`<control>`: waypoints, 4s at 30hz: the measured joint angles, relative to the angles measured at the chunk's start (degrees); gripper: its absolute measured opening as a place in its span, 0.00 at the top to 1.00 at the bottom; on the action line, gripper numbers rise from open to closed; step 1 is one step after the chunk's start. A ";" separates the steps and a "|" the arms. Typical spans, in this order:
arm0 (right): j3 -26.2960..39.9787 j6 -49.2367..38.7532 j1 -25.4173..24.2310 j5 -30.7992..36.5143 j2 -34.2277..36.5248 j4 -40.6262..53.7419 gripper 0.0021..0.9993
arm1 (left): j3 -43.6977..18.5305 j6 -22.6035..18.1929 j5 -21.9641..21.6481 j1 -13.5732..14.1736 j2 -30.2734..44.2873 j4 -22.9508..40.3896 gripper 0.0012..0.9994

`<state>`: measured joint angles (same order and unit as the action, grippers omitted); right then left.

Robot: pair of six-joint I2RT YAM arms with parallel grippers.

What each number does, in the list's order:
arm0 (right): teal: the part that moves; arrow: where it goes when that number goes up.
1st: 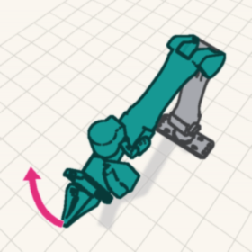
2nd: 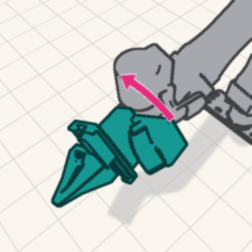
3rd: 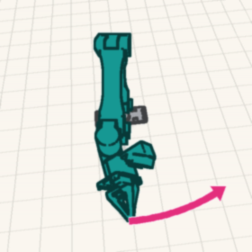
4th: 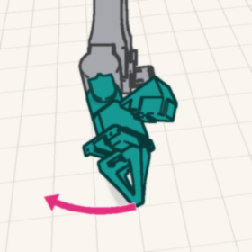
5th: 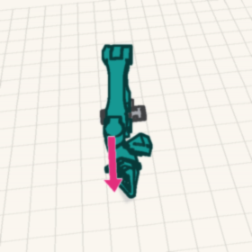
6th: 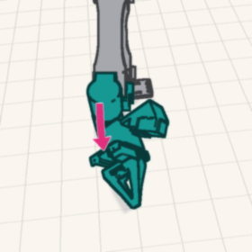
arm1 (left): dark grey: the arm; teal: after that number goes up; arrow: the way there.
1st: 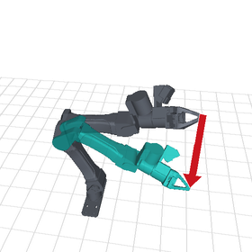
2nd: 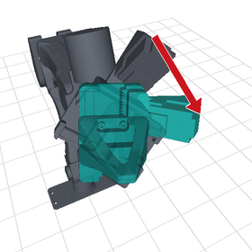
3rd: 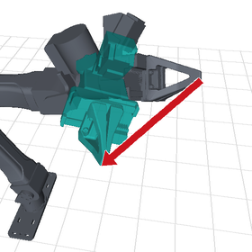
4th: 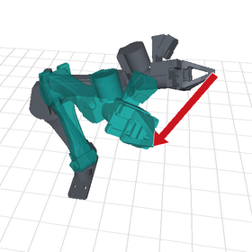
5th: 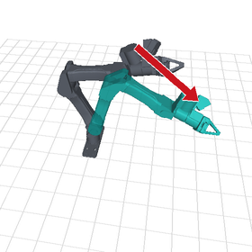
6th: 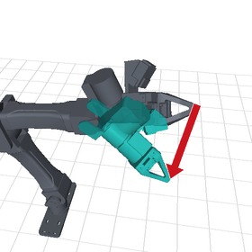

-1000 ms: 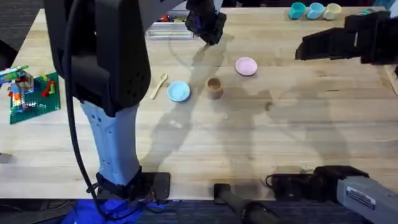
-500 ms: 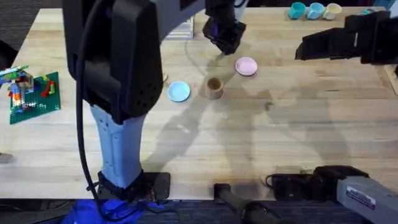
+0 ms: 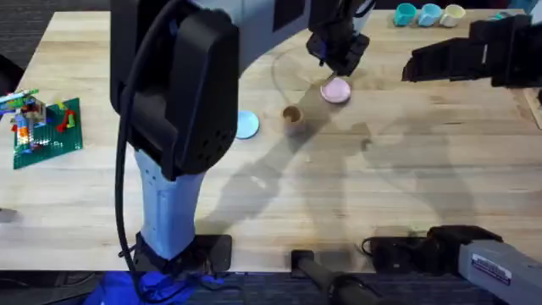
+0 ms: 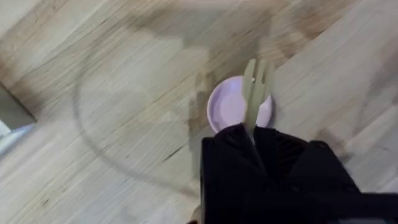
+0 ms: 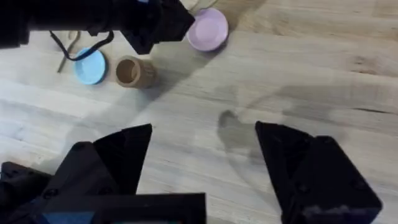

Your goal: Pick up a utensil and set it on the pink plate, then put the other utensil in the container.

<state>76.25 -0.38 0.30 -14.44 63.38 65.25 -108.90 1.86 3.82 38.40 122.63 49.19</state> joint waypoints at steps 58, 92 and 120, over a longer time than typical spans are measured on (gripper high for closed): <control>0.00 0.00 0.00 0.00 0.02 0.00 0.00 | -0.37 2.06 3.01 -0.03 7.96 -3.20 0.76; 0.00 0.00 0.00 0.02 2.75 0.01 0.00 | -11.23 2.11 3.03 -6.16 7.96 3.41 0.02; 0.00 -1.70 0.00 -0.09 2.75 -0.44 0.00 | -22.84 0.81 3.01 -16.94 7.78 27.96 0.01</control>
<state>76.25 -2.08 0.30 -14.53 66.13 64.82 -131.74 2.67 6.83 21.47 130.41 77.16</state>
